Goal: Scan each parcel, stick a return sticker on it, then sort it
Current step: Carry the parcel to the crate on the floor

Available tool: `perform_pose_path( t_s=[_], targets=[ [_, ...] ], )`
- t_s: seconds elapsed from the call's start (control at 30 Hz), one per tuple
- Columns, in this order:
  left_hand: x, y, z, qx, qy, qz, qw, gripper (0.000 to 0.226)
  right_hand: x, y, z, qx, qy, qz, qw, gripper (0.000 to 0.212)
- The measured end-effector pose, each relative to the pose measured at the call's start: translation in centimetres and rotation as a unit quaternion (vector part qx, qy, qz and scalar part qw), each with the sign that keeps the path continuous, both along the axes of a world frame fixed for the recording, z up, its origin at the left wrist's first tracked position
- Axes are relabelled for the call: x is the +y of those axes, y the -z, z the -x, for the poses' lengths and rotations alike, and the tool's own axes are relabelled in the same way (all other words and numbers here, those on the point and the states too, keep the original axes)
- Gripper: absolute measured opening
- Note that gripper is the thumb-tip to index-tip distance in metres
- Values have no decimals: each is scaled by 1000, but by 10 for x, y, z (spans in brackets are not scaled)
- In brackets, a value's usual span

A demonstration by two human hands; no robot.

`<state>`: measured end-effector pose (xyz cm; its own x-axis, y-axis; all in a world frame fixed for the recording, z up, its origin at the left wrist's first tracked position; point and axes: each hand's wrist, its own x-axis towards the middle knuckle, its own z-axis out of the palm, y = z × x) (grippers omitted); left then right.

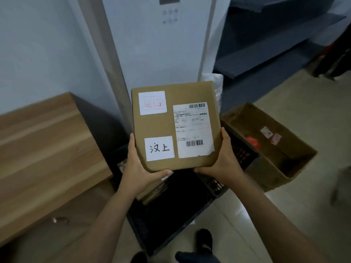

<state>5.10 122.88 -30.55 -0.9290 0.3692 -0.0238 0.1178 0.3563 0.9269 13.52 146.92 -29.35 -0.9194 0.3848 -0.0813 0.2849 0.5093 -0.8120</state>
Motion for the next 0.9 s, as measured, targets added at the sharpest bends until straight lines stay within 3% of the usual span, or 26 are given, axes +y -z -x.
perform_pose_path(
  t_s=[0.33, 0.5, 0.7, 0.9],
  targets=[
    [13, 129, -48, -162, -176, 23, 971, 154, 30, 136, 44, -150, -171, 56, 972, 148],
    [-2, 198, -67, -197, -233, 16, 952, 137, 14, 203, 54, -198, -219, 59, 953, 149],
    [-15, 258, -69, -255, -237, 30, 937, 148, 0, 264, 62, -243, -242, 64, 937, 149],
    [-22, 297, -43, -256, -226, 51, 939, 146, -9, 303, 87, -256, -240, 41, 936, 151]
  ],
)
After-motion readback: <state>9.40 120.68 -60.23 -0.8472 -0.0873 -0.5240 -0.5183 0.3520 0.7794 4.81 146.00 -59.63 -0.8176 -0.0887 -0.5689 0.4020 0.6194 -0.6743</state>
